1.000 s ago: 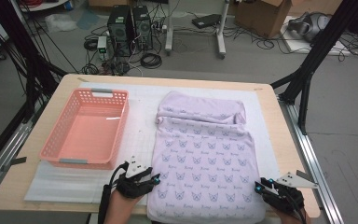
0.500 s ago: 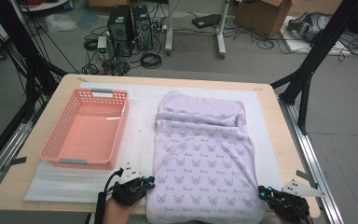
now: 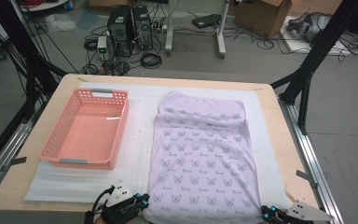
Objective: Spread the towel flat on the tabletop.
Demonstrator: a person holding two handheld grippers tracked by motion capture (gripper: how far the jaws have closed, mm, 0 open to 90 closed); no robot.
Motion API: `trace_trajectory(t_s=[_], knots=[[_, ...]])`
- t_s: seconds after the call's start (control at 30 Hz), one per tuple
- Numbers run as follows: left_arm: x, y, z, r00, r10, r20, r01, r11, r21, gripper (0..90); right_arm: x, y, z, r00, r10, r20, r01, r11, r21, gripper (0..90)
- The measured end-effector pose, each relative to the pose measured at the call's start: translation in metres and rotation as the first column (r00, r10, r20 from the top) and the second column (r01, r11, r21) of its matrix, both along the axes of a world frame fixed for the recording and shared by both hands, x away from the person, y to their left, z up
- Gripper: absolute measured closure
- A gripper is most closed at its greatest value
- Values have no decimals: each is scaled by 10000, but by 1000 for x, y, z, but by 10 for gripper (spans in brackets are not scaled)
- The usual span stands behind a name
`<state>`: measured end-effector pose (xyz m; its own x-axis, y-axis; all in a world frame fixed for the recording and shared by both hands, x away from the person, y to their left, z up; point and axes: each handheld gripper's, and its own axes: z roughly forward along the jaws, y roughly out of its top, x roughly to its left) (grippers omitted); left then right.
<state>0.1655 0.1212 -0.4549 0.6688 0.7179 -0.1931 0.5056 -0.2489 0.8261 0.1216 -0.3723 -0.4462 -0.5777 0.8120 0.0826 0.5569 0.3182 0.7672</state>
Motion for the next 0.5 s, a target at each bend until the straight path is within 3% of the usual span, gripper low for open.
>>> trace_trajectory(t_s=[0.03,0.13,0.33,0.5], knots=[[2,0,1,9999,137,55,-136,9999,-107,629,2,0,1,9998,-155,96,154,9999,68,700],[15,1,6,9979,400,517,-385,9988,-301,528,11,1,3,9978,-607,266,599,9977,306,652],[47,0,2,9985,510,195,-505,9984,-240,506,43,7,2,9879,-1490,421,1496,9887,-132,616],[71,-2,0,9975,702,-98,-704,9973,-199,508,67,8,-1,9853,-1633,491,1651,9856,-354,587]])
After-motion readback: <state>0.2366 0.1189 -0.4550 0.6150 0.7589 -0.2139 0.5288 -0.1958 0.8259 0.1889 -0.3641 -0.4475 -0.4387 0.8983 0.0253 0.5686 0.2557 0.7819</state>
